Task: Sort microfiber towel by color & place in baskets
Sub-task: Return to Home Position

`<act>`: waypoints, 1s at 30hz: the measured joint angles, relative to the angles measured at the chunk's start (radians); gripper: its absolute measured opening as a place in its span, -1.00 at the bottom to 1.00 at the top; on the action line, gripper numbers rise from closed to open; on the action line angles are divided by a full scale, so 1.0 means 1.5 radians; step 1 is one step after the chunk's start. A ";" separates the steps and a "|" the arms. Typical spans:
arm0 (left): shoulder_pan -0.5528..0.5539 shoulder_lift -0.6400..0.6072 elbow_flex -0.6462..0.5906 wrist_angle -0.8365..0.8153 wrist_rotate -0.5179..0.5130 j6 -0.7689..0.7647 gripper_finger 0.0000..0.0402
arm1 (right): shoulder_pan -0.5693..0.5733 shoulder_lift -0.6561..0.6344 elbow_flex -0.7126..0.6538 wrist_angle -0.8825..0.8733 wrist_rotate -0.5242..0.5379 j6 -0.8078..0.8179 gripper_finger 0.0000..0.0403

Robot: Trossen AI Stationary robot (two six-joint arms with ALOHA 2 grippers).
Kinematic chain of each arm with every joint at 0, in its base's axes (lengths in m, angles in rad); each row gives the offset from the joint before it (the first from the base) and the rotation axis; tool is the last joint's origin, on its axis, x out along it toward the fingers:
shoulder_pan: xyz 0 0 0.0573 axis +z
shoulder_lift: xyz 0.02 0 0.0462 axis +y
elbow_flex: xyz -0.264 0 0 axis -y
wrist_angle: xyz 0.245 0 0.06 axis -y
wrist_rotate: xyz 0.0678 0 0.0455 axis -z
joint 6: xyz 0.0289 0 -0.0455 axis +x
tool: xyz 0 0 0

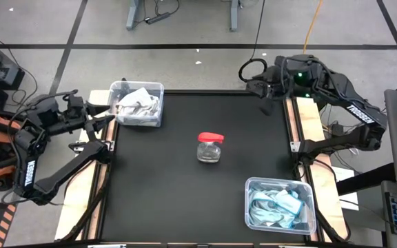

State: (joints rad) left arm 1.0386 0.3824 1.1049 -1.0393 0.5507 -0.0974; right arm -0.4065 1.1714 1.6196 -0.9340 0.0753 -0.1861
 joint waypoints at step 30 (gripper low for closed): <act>0.000 -0.182 -0.277 0.161 -0.011 -0.080 0.31 | -0.023 -0.386 -0.681 0.386 -0.013 0.253 0.10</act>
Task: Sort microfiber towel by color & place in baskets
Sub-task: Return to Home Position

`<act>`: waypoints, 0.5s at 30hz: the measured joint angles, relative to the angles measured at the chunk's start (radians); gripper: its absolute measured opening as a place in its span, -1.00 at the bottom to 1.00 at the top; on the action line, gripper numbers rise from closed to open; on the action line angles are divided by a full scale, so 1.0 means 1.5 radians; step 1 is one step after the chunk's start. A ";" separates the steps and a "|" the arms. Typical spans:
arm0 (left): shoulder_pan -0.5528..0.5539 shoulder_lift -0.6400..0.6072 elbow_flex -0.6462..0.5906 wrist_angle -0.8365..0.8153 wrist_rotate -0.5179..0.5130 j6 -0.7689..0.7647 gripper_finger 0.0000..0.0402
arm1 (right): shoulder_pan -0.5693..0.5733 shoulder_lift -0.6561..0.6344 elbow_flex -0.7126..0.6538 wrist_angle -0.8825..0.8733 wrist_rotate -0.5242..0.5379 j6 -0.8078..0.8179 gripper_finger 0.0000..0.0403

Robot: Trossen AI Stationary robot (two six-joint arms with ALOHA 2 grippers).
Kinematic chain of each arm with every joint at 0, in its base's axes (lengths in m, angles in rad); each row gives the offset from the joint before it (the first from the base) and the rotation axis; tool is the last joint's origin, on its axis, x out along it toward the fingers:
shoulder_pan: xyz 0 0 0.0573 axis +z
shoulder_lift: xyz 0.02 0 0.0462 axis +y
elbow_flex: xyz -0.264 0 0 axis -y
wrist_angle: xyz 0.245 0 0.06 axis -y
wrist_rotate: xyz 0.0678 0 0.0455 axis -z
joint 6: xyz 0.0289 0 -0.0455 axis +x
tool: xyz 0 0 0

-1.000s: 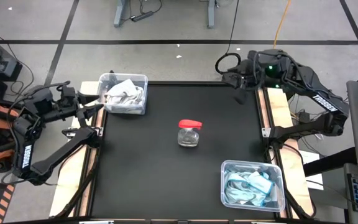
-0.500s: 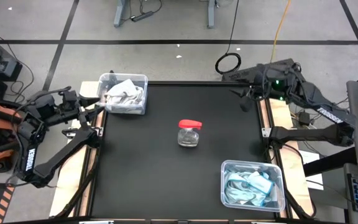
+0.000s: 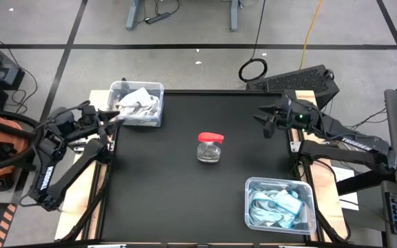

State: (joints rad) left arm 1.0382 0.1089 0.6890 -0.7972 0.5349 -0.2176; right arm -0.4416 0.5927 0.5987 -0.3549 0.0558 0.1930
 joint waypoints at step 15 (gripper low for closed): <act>0.000 -0.071 -0.158 0.120 -0.009 -0.095 0.31 | -0.003 -0.191 -0.198 0.090 0.107 0.139 0.10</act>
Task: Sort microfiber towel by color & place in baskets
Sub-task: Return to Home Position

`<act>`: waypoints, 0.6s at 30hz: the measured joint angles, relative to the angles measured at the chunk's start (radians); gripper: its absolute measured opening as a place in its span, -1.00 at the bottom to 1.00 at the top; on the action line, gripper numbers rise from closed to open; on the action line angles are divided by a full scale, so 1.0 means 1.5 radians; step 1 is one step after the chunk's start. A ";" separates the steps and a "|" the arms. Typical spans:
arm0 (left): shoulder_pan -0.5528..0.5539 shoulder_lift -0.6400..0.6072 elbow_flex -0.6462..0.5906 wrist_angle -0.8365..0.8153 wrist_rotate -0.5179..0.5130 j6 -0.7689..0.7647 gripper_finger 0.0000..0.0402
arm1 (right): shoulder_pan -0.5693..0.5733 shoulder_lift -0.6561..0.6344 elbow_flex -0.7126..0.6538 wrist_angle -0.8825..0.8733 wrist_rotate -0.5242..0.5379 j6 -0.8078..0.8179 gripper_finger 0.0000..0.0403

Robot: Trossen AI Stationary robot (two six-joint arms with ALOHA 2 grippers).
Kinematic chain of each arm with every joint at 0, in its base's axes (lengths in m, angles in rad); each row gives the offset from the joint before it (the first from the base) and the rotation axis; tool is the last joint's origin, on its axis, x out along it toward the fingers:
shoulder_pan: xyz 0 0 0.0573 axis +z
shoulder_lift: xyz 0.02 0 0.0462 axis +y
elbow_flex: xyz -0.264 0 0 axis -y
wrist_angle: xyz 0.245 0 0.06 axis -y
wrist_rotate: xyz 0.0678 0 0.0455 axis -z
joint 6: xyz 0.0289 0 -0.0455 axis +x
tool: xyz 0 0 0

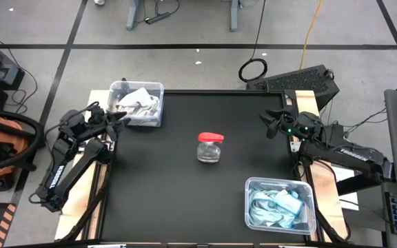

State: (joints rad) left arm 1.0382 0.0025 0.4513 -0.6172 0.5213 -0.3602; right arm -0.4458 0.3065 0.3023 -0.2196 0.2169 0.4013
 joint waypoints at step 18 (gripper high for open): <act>0.000 -0.001 -0.055 0.089 -0.035 -0.042 0.31 | 0.000 -0.131 -0.129 -0.025 0.084 0.128 0.10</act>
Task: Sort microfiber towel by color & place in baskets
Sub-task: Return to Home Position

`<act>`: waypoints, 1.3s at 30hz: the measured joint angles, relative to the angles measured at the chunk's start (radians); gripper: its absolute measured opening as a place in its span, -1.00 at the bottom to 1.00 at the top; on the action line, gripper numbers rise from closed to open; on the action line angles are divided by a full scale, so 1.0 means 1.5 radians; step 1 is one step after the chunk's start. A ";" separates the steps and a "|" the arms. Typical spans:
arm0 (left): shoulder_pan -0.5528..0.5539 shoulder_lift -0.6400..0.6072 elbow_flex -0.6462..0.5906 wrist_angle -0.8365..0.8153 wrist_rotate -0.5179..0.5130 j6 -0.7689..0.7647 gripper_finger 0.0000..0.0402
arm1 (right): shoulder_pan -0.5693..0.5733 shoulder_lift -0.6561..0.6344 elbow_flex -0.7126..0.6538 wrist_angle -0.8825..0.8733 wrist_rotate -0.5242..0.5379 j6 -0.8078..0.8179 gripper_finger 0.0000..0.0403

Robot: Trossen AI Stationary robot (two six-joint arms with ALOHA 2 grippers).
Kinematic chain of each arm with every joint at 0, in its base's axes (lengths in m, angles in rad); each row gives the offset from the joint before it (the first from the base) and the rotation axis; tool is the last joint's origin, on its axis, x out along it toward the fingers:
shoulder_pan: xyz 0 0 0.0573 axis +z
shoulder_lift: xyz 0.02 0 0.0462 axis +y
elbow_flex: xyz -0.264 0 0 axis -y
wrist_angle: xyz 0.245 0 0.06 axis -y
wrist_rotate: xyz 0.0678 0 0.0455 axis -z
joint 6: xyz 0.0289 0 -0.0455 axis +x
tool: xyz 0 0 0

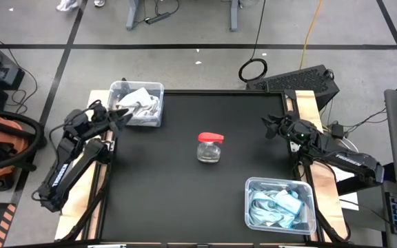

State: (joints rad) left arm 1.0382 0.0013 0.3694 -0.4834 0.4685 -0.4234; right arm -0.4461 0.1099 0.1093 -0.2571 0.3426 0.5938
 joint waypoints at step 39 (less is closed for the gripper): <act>0.000 0.004 -0.191 0.184 -0.029 -0.043 0.30 | 0.000 0.020 -0.005 -0.005 0.049 0.015 0.10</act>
State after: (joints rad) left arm 1.0378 0.0071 0.0830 -0.2070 0.4244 -0.4877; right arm -0.4461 0.1402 0.1020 -0.2646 0.4156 0.6165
